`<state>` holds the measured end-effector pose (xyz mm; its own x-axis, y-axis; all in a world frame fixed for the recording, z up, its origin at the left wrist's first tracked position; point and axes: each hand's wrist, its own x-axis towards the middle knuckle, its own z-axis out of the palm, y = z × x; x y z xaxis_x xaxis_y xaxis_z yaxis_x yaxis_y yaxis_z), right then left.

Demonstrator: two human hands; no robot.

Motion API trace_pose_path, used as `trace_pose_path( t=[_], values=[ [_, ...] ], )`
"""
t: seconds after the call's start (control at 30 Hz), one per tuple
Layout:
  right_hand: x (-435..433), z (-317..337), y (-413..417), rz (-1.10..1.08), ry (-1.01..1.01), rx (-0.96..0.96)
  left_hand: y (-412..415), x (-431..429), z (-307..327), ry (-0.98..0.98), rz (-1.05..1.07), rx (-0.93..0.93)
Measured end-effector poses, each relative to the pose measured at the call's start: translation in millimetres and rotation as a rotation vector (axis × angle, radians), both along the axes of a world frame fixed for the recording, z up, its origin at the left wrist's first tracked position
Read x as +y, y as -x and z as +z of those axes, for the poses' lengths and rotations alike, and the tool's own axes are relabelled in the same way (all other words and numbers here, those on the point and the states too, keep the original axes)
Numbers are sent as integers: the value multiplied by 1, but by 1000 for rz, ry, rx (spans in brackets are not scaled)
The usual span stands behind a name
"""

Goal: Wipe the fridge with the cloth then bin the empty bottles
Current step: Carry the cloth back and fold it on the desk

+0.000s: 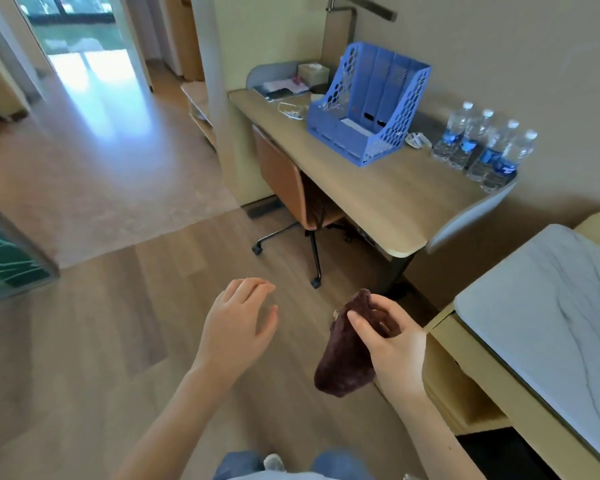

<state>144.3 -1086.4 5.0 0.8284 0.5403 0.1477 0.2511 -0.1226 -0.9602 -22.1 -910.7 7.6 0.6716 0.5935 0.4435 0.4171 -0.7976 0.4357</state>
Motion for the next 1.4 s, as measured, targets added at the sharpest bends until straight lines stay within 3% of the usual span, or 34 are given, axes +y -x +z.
trace_pose_path(
  t=[0.43, 0.63, 0.87, 1.1, 1.4],
  values=[
    [154, -30, -67, 95, 65, 12, -22, 116, -52, 19, 114, 146],
    [244, -41, -143, 111, 36, 32, -92, 203, -62, -21, 79, 363],
    [327, -19, -243, 8, -32, 61, -203, 312, -20, -81, 30, 347],
    [365, -14, -313, -176, -51, 119, -301, 381, -22, -23, -157, 393],
    [395, -29, -365, -512, -36, 196, -443, 461, -42, -44, -565, 448]
  ],
)
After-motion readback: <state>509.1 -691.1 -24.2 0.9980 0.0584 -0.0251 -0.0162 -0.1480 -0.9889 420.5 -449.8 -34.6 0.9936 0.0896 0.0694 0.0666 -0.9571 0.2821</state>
